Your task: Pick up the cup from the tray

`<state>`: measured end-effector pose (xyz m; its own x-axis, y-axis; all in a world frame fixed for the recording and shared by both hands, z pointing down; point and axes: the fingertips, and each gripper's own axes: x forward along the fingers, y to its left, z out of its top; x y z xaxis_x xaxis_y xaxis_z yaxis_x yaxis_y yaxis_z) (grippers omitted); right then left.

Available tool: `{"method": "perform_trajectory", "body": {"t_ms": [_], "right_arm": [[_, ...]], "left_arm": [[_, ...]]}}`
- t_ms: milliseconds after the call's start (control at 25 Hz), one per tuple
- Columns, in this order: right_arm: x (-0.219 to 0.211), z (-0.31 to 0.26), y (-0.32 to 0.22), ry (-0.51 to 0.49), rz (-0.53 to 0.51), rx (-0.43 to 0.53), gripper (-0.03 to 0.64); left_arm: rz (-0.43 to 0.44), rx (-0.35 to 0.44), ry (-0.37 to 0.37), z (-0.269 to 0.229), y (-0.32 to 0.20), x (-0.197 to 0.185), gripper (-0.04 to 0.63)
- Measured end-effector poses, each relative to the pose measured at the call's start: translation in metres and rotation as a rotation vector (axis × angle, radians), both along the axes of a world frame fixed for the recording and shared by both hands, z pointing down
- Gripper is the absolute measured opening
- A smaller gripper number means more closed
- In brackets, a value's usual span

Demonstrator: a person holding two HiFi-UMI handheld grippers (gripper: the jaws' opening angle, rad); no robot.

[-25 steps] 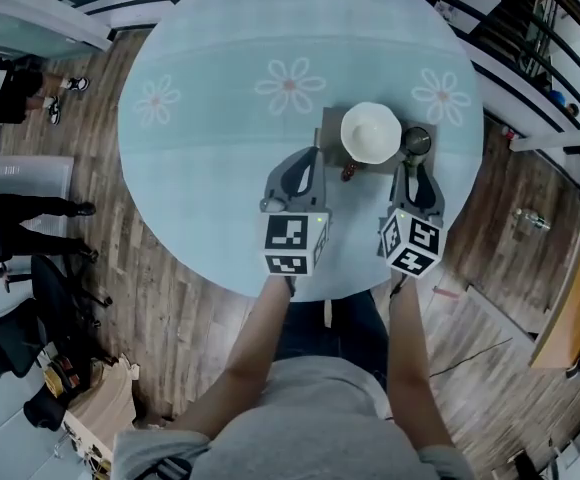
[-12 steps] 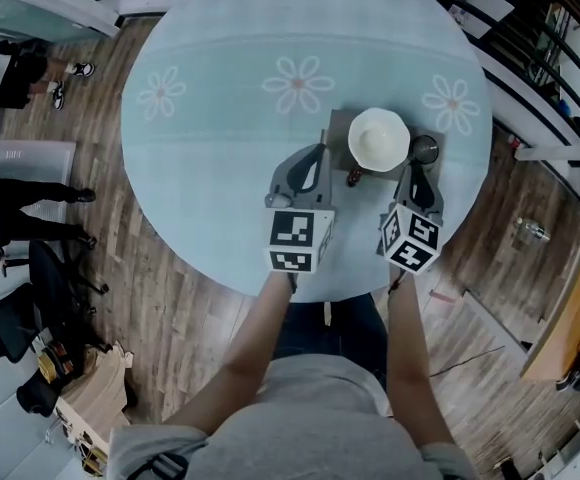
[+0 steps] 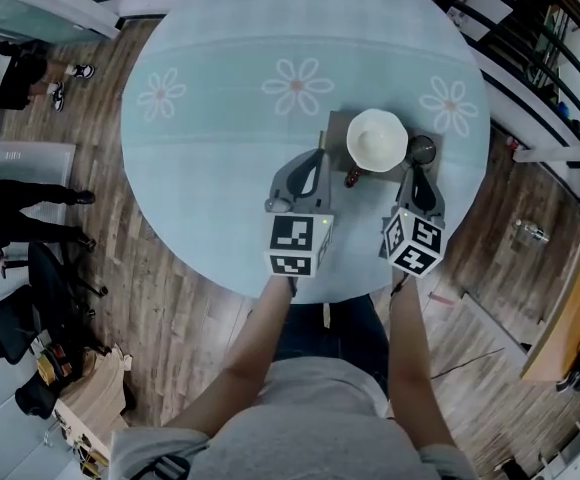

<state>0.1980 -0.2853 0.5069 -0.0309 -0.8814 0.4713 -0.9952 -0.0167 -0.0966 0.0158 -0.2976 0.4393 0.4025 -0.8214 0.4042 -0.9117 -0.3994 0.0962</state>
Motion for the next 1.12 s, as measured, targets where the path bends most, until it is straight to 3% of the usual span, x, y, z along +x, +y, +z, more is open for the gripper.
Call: {"method": "perform_trajectory", "body": {"t_ms": [240,520,800,1120], "right_arm": [[0.015,-0.026,0.004,-0.035,0.036,0.066,0.038],[0.064,-0.049,0.007,-0.017,0.102,0.115,0.038],[0.107,-0.021,0.016,0.008,0.125,0.048,0.038],[0.119,0.023,0.011,0.002,0.092,-0.043,0.038]], "left_arm": [[-0.003,0.001,0.012,-0.005,0.003,0.000,0.008],[0.000,0.015,0.015,-0.010,0.001,0.001,0.008],[0.002,0.013,0.007,-0.009,0.000,0.001,0.008],[0.001,0.001,-0.006,-0.003,0.000,0.003,0.008]]}}
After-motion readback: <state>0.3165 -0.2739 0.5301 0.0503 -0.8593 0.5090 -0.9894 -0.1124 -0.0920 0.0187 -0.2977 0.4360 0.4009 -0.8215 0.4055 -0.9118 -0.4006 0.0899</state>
